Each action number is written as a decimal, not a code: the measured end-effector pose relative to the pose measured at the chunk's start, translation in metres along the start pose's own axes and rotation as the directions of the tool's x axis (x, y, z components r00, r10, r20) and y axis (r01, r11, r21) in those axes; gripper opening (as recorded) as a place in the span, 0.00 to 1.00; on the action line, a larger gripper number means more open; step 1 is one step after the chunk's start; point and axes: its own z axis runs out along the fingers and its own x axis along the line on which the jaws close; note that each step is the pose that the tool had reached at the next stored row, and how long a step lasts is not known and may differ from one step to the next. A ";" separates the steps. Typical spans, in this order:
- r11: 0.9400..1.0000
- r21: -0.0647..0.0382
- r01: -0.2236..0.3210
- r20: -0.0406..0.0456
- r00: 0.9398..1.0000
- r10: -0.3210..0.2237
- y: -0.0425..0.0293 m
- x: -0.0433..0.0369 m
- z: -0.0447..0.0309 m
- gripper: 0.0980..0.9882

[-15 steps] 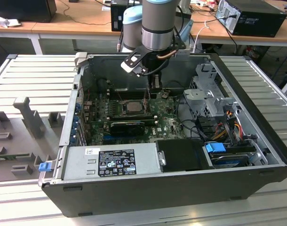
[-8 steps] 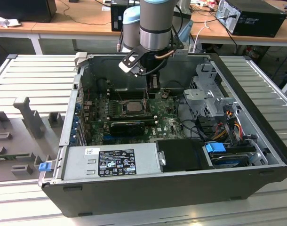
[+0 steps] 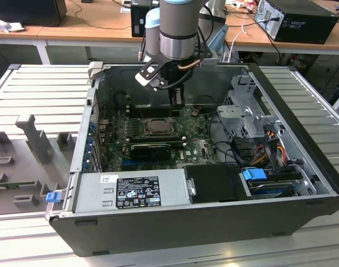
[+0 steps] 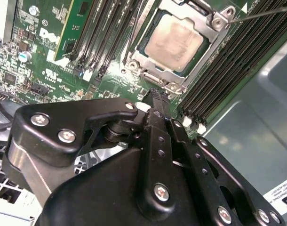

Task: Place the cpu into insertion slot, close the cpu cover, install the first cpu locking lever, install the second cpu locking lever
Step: 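Close the cpu cover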

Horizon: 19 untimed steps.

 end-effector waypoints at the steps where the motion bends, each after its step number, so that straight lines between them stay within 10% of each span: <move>1: 1.000 0.000 0.000 0.000 1.000 0.000 -0.0003 0.0000 0.0003 0.01; 9: 1.000 0.000 0.000 -0.008 1.000 0.000 -0.0093 -0.0002 0.0138 0.01; 19: 1.000 0.001 0.002 -0.008 1.000 -0.002 -0.0430 -0.0008 0.0173 0.01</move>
